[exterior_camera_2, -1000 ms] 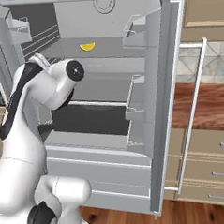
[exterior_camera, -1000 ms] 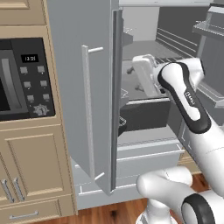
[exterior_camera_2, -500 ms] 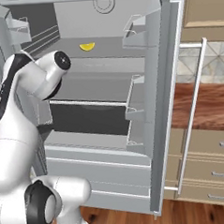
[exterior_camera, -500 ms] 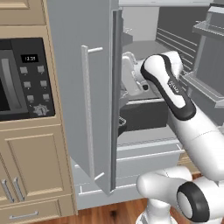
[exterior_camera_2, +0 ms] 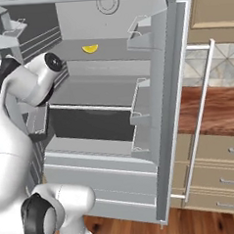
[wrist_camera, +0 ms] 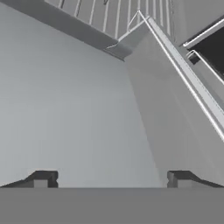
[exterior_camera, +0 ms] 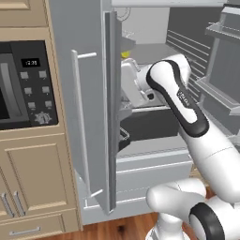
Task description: There is a bowl on the dining counter. Grab a lemon wedge from the fridge and place it in the bowl. Then get the liquor bottle and glass cup from the cabinet and place them next to the bowl.
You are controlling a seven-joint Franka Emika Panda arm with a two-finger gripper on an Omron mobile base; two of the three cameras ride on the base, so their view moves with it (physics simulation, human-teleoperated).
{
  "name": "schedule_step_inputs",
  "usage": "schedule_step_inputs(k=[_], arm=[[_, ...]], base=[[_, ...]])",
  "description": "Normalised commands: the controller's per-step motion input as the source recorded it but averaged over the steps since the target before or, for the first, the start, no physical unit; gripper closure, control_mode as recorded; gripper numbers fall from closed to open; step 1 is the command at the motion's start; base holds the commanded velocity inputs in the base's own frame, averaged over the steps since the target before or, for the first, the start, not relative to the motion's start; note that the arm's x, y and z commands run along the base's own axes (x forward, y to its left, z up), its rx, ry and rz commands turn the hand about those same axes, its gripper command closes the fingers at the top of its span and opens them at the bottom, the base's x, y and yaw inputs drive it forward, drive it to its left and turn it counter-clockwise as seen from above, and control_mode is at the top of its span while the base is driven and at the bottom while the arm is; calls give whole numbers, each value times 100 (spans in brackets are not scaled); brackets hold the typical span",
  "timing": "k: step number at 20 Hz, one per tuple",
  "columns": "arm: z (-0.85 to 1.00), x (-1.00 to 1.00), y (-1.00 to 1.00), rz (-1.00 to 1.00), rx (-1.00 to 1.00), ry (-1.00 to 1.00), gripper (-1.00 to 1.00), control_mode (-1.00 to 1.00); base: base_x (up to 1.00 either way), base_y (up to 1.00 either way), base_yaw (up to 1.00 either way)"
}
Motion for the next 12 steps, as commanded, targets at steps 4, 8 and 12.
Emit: schedule_step_inputs(k=[4, 8, 12], arm=[[-9, -1, 85, 8, 0, 0, -100, -100], [-1, 0, 89, 6, 0, 0, -100, -100], [0, 0, 91, 4, 0, 0, -100, -100]], base=[[0, 0, 0], [0, 0, 0], [0, 0, 0]])
